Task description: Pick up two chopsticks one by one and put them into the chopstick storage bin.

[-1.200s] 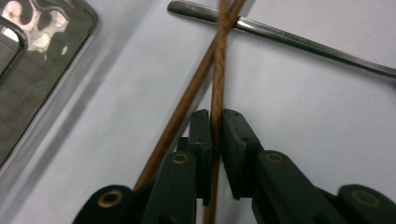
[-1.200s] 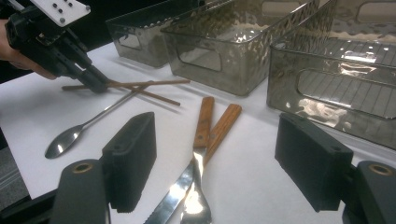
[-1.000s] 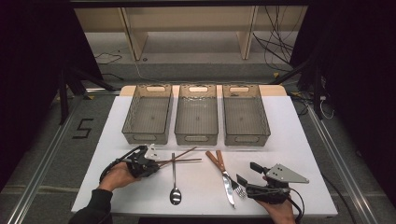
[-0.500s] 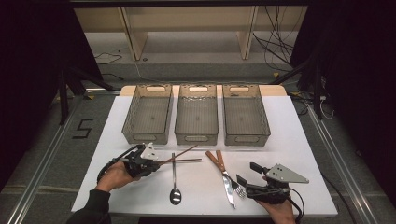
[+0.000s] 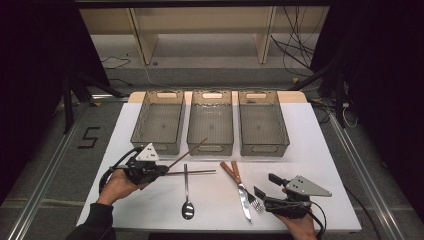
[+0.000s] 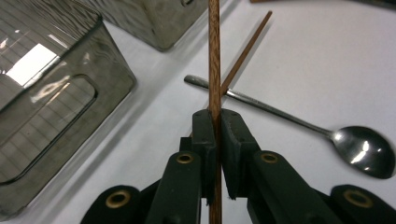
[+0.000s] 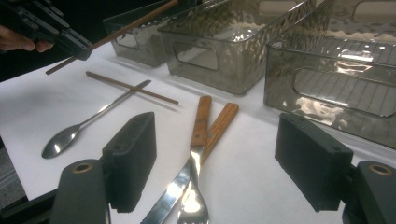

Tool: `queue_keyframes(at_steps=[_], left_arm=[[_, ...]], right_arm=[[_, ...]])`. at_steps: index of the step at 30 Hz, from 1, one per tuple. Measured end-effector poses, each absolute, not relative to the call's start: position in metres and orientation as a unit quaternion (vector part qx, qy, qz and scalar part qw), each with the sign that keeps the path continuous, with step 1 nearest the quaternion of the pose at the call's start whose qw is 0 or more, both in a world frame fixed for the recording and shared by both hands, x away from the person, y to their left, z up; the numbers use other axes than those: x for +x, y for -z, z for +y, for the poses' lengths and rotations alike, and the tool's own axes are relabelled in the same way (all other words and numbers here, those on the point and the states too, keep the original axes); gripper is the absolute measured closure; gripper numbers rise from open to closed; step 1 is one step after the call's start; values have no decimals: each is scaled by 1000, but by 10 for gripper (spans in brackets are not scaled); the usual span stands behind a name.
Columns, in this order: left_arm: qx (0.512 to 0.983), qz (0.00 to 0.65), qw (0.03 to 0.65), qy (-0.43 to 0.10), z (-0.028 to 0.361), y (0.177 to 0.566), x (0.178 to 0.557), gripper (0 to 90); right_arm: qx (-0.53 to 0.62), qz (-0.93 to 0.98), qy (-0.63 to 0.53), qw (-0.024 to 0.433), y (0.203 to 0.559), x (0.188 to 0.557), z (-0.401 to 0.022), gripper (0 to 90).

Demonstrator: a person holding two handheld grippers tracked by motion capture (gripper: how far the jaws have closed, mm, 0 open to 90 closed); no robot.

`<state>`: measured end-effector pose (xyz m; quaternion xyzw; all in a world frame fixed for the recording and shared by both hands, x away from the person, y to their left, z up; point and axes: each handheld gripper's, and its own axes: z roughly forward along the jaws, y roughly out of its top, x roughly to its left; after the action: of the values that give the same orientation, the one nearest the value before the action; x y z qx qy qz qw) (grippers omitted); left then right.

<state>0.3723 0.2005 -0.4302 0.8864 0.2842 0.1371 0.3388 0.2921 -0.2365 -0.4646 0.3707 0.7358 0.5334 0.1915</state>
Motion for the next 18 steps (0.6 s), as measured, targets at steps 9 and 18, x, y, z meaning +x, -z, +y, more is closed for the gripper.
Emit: queue_keyframes(at_steps=[9,18], left_arm=[[849,354,366,-141,214,410,389,844],[821,397,384,-144,226,396,415,844]], right_arm=[[374,734,-534,189,465,292,-237,298],[373,735,-534,188,465,292,-236,298]])
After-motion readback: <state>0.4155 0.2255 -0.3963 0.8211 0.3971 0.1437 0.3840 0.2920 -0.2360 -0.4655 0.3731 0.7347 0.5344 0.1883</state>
